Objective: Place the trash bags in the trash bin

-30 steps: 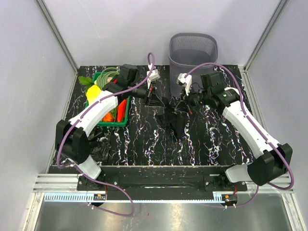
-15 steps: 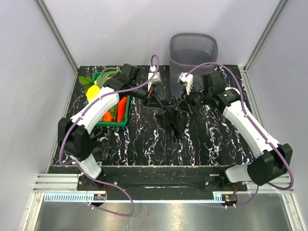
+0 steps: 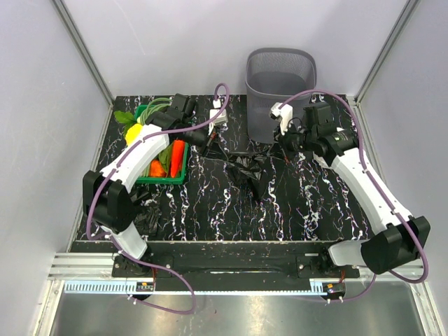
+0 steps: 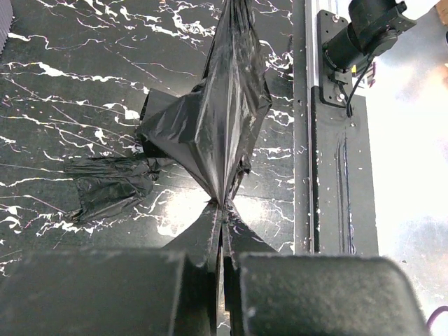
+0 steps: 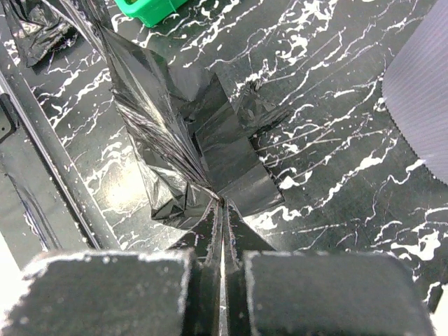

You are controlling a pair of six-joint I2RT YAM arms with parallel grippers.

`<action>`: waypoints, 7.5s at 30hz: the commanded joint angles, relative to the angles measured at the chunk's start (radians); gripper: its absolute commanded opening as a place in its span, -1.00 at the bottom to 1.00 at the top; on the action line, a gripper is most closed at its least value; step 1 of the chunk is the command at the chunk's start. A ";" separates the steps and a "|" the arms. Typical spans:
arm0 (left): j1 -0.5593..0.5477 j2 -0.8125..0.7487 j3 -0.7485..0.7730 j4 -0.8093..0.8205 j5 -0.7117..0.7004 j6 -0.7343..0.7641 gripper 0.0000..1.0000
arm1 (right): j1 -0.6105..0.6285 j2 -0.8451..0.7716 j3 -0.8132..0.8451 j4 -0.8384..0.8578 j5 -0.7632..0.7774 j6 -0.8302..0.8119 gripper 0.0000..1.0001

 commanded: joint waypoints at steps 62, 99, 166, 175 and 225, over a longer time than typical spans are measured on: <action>0.073 -0.121 0.052 0.208 -0.008 -0.177 -1.00 | 0.176 0.194 0.243 -0.024 -0.084 -0.002 0.32; 0.170 -0.155 0.116 0.173 -0.068 -0.163 -1.00 | 0.188 0.016 0.131 -0.133 0.327 -0.160 -1.00; -0.109 -0.072 0.378 -0.327 -0.092 0.244 -1.00 | -0.047 0.288 0.597 -0.086 0.058 -0.036 0.28; -0.292 0.037 0.514 -0.475 -0.403 0.292 -1.00 | -0.047 0.294 0.637 -0.179 0.077 -0.070 0.29; -0.554 -0.030 -0.300 -0.060 -0.503 0.142 -1.00 | -0.090 0.361 0.094 -0.241 -0.116 0.027 0.32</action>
